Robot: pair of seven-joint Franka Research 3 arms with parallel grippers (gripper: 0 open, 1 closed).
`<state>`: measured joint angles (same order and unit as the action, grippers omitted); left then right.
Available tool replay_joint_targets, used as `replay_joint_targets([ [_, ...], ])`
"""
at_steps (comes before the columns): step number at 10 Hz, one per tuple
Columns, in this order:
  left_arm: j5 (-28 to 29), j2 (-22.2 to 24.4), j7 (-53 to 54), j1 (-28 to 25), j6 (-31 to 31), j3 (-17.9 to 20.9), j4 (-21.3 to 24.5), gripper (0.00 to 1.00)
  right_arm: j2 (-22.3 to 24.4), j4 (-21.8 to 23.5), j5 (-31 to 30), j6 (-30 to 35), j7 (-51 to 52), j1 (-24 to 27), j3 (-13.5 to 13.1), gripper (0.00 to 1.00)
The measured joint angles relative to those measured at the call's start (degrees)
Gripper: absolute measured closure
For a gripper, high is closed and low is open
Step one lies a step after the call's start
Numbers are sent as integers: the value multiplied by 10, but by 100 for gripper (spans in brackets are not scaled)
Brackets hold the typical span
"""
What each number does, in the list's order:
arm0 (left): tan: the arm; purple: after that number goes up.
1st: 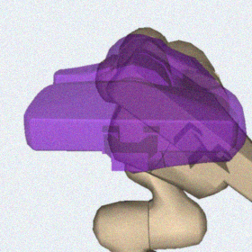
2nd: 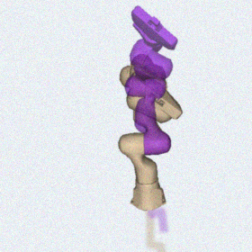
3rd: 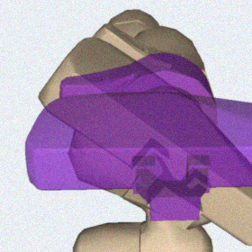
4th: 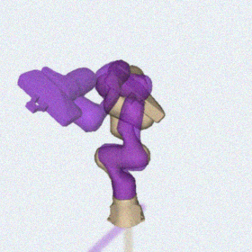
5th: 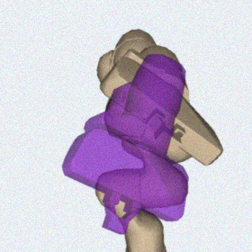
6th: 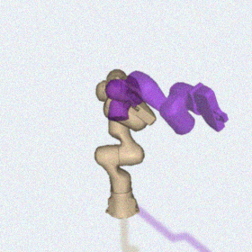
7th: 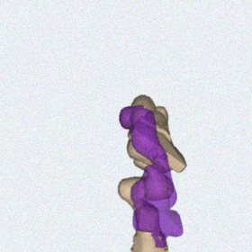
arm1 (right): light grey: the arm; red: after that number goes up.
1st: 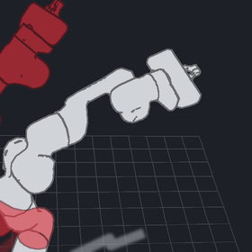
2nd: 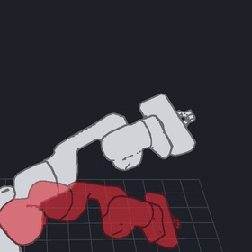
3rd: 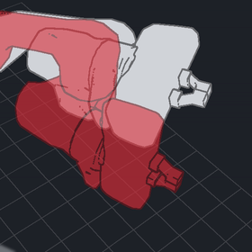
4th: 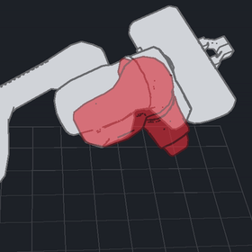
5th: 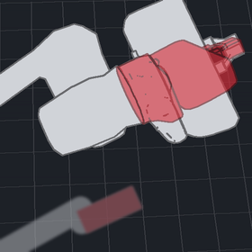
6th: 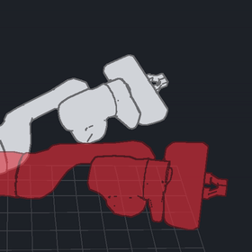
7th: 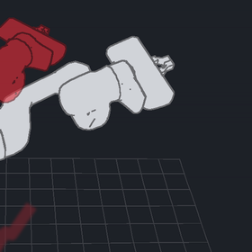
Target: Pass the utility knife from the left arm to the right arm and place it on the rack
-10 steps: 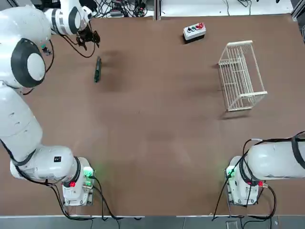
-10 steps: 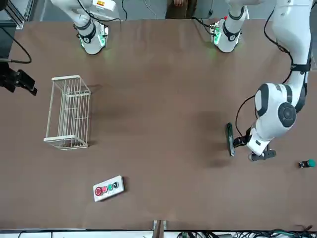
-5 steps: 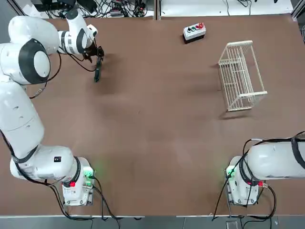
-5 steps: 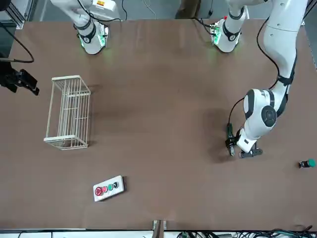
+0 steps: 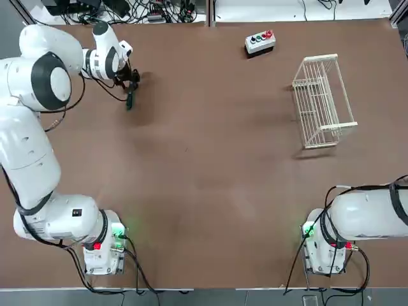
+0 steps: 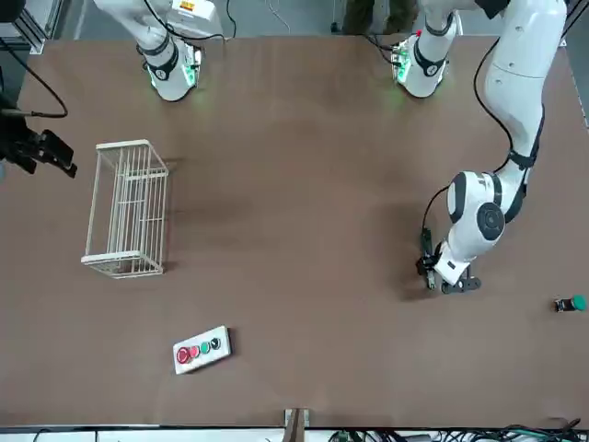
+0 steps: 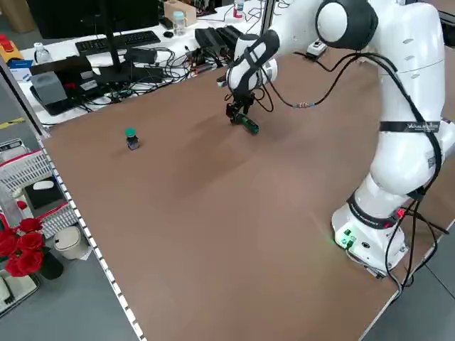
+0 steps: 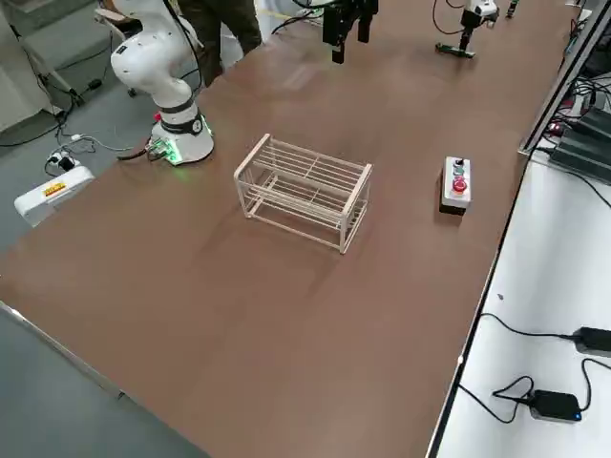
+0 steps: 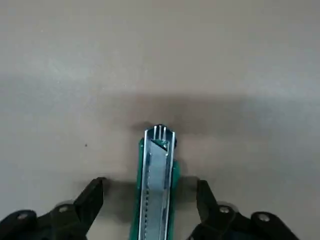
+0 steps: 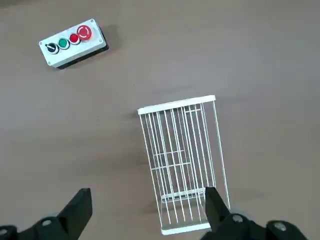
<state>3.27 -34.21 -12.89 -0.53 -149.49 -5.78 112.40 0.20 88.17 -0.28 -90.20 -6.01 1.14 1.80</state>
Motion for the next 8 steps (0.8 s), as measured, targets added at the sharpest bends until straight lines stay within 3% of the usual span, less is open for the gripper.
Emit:
replay_joint_targets([
  [2,1,1,0,0,0,1,-1,31,0,0,0,0,0,-2,0,0],
  [4,4,3,0,-2,0,2,-2,62,0,0,0,-1,0,-2,0,0],
  [8,5,5,-4,-2,1,1,-8,66,0,0,0,-1,0,-3,0,0],
])
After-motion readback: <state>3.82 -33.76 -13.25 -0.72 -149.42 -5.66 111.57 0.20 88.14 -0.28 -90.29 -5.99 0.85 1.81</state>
